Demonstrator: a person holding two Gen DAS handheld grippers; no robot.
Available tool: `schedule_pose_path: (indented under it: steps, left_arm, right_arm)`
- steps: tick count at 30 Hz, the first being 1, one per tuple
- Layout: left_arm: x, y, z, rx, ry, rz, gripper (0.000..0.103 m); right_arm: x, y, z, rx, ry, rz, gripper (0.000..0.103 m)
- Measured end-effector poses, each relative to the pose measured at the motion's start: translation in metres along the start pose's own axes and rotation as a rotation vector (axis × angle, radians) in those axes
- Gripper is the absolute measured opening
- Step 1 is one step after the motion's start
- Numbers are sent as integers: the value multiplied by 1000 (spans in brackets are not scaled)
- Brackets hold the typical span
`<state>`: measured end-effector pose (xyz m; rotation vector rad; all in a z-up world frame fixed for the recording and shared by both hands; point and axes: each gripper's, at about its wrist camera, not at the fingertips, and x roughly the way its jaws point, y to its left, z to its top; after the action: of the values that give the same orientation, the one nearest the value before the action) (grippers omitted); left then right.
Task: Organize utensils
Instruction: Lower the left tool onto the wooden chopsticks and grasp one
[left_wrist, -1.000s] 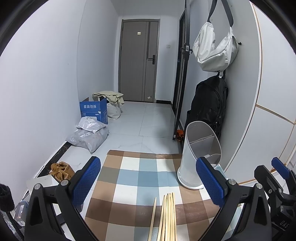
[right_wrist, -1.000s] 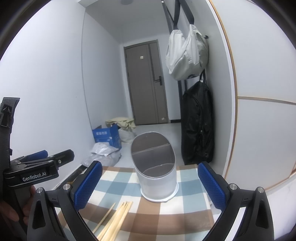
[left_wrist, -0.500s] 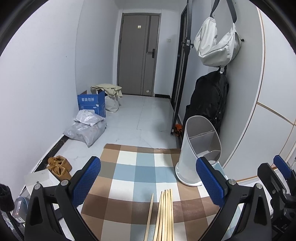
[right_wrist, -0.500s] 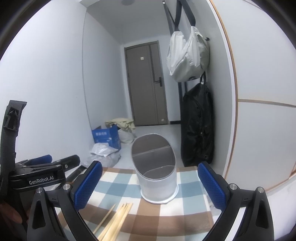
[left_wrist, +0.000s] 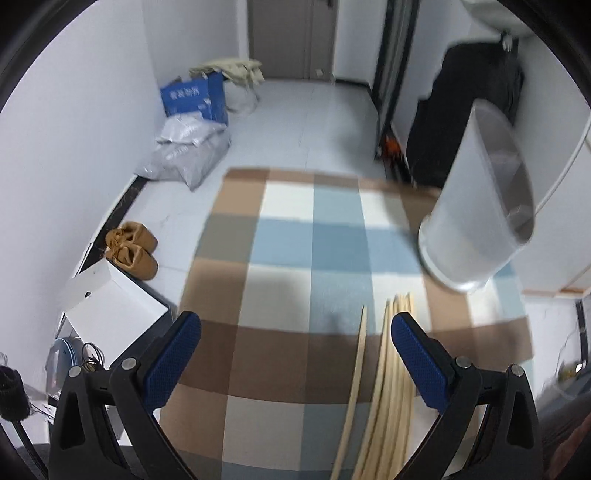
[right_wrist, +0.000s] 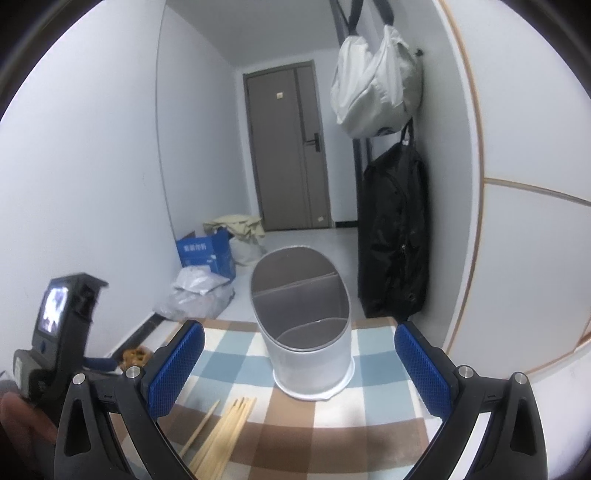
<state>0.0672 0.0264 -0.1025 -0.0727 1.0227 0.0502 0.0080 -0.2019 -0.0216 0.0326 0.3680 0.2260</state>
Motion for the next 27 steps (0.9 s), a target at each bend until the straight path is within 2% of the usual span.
schedule_pose_path:
  steps: [5,7,11,14,18,20,22,24,27]
  left_arm:
    - [30,-12,-7,51,157,-18,99]
    - [35,-16,-6,65,181,-29,94]
    - [42,-25,-3,120,195,4,84]
    - [48,-30,-3,143,216,28,68]
    - [51,-34,1,131,234,-40,52]
    - [52,-39,1,147,240,-37,50]
    - [49,-42,0,159,242,-50,40]
    - [46,-45,-2,170,248,-55,37]
    - [42,-47,-6,176,262,-67,26]
  right_arm:
    - [20,-7,0,17,50,17,103]
    - [28,-10,0,29,70,19,103]
    - [40,-14,-3,51,104,28,103]
    - [49,-18,-5,67,135,35,103]
    - [55,-23,-7,92,168,42,103]
    - [57,-25,-8,105,175,44,103]
    - [57,-26,-9,106,181,42,103]
    - [58,-27,-8,106,183,40,103]
    - [57,-26,-8,105,187,40,103]
